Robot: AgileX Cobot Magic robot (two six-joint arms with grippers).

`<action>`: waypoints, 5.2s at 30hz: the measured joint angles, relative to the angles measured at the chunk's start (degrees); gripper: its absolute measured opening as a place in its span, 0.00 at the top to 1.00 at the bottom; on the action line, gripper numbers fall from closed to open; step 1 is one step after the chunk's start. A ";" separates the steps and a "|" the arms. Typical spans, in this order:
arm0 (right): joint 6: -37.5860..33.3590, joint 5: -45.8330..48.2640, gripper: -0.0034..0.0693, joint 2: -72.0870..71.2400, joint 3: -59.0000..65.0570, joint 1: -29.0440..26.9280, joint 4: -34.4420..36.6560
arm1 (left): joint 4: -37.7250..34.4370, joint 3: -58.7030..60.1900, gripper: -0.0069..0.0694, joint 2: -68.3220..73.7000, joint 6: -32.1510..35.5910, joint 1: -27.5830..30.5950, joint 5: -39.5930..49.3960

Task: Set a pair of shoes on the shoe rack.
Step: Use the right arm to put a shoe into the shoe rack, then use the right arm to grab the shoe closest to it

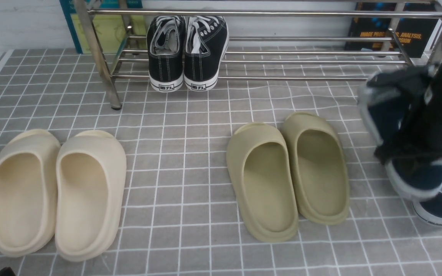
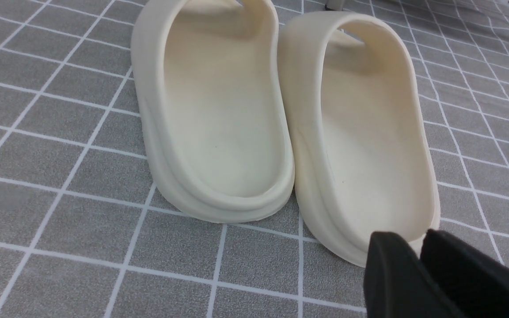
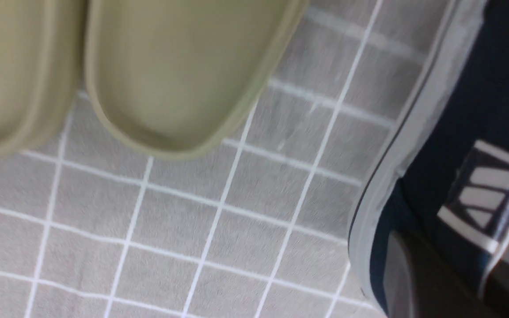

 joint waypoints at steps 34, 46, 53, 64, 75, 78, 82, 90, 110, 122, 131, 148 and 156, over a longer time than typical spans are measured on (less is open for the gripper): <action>-13.19 3.20 0.89 37.10 -50.61 0.00 0.27 | 0.00 0.00 0.76 0.00 0.00 0.00 0.00; -15.95 -3.48 0.89 40.44 -52.40 0.00 -0.24 | -0.07 0.00 0.76 0.00 0.00 0.00 0.00; -14.65 -5.26 0.84 40.44 -52.40 0.00 -0.37 | -0.07 0.00 0.76 0.00 0.00 0.00 0.00; -8.26 -4.64 0.41 37.25 -53.00 0.00 -1.28 | -0.07 0.00 0.76 0.00 0.00 0.00 0.00; -9.78 4.93 0.72 27.97 -52.03 -0.21 -4.63 | -0.07 0.00 0.76 0.00 0.00 0.00 0.00; -9.84 4.94 0.90 27.47 -49.22 -0.90 -3.78 | -0.07 0.00 0.76 0.00 0.00 0.00 0.00; -10.28 4.90 0.96 28.63 -44.67 -1.09 -1.91 | -0.07 0.00 0.76 0.00 0.00 0.00 0.00; -11.36 -4.75 0.96 34.65 -42.14 -1.09 -1.37 | -0.07 0.00 0.76 0.00 0.00 0.00 0.00; -11.36 -13.60 0.95 35.10 -42.22 -1.04 6.03 | -0.07 0.00 0.75 0.00 0.00 0.00 0.00; -10.88 4.13 0.78 25.81 -47.12 -1.09 5.66 | -0.07 0.00 0.74 0.00 0.00 0.00 0.00; -7.51 4.92 0.49 10.35 -33.63 -3.47 1.20 | -0.07 0.00 0.73 0.00 0.00 0.00 0.00; -0.19 -13.19 0.46 1.08 14.07 -14.26 1.20 | -0.09 0.00 0.72 0.00 0.06 0.00 0.00; 0.06 -19.29 0.46 3.50 16.30 -14.26 1.67 | -0.09 0.00 0.72 0.00 0.06 0.00 0.00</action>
